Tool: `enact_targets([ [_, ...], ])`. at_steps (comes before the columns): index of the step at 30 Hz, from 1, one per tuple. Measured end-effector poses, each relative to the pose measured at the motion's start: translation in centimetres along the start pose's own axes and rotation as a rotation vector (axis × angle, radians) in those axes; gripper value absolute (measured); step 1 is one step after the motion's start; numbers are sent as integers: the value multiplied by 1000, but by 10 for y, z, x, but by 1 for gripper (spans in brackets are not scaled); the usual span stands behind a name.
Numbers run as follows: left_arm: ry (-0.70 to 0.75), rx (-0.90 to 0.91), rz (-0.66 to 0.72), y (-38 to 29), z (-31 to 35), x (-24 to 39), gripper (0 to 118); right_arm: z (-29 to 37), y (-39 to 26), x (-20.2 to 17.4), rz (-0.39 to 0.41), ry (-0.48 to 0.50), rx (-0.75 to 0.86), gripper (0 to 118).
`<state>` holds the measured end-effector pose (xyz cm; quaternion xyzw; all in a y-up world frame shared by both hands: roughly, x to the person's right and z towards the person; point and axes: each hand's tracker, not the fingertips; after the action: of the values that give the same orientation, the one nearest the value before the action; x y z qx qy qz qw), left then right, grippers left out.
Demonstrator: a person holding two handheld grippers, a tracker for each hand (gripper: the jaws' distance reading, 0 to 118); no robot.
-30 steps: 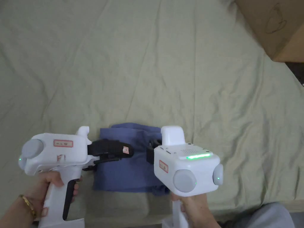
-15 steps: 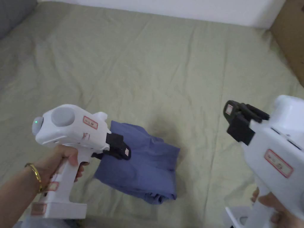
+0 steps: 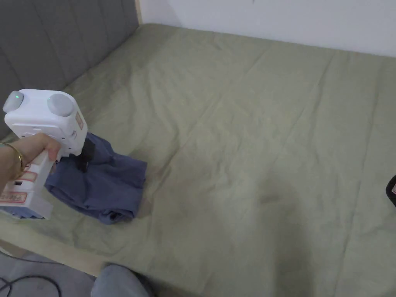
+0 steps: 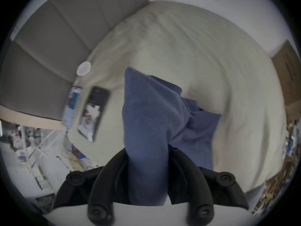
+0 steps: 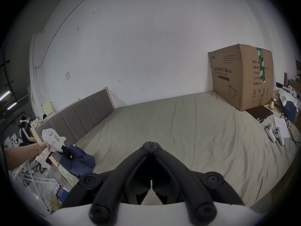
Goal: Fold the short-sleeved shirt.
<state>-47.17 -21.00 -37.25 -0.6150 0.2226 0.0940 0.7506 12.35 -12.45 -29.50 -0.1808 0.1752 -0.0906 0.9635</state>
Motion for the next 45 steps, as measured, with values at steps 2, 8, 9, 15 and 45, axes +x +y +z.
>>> enact_targets([
  [2,98,32,12,1,-1,-1,47,-1,0,8,-8,-4,4,0],
  [8,406,220,-108,-8,19,17,49,2,6,22,17,-27,12,0],
  [9,378,326,-78,-9,31,18,40,4,9,25,23,-29,18,0],
  [15,174,808,-20,-28,136,57,0,16,42,32,167,-113,103,0],
  [45,-390,1197,-135,-188,145,240,5,32,7,66,165,-228,144,0],
])
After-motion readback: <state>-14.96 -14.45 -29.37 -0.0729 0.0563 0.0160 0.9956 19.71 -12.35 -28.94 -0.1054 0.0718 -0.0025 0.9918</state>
